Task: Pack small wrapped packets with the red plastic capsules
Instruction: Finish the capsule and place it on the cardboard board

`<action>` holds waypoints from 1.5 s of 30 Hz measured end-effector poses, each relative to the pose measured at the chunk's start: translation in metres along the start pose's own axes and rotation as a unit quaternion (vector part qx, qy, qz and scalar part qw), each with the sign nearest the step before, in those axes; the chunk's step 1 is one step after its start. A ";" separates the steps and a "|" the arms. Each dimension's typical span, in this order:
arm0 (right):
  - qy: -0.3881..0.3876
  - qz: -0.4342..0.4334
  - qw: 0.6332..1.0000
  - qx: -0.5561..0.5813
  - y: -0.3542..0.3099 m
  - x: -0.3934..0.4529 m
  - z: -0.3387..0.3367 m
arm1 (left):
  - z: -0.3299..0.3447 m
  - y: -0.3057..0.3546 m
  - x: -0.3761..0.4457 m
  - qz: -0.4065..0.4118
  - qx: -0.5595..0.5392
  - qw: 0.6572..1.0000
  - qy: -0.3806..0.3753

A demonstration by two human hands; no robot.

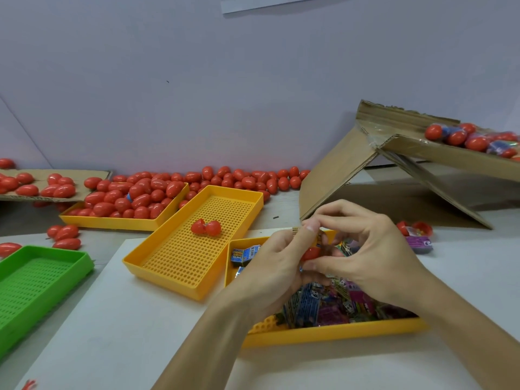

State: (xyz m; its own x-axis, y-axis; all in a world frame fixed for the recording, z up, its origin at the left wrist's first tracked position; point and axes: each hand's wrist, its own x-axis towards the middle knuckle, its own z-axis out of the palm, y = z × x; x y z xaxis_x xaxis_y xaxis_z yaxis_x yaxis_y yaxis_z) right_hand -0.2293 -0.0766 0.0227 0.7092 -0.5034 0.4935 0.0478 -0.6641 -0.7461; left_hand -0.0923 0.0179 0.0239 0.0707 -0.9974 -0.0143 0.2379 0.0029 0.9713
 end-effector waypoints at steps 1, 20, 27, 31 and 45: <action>-0.003 0.003 1.000 0.001 0.001 0.000 -0.001 | 0.000 0.000 0.000 -0.001 0.004 1.000 -0.005; 0.060 -0.021 0.997 -0.032 0.003 0.000 0.004 | 0.001 -0.005 0.004 0.036 0.028 0.998 0.046; 0.034 -0.011 0.999 -0.022 0.001 0.001 0.000 | 0.002 -0.002 0.001 0.029 0.094 0.995 0.017; 0.014 0.001 1.000 -0.007 0.002 0.002 -0.002 | 0.001 0.001 0.000 0.020 0.076 0.997 -0.002; 0.033 -0.023 0.998 -0.044 -0.003 0.000 0.004 | 0.003 -0.005 0.002 0.023 -0.014 0.997 0.072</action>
State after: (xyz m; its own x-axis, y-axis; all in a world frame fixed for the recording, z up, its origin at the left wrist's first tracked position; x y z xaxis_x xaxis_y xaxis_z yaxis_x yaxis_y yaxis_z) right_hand -0.2271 -0.0725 0.0231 0.6596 -0.5047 0.5569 0.0146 -0.7323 -0.6808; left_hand -0.0959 0.0152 0.0201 0.2202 -0.9754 -0.0062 0.2581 0.0522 0.9647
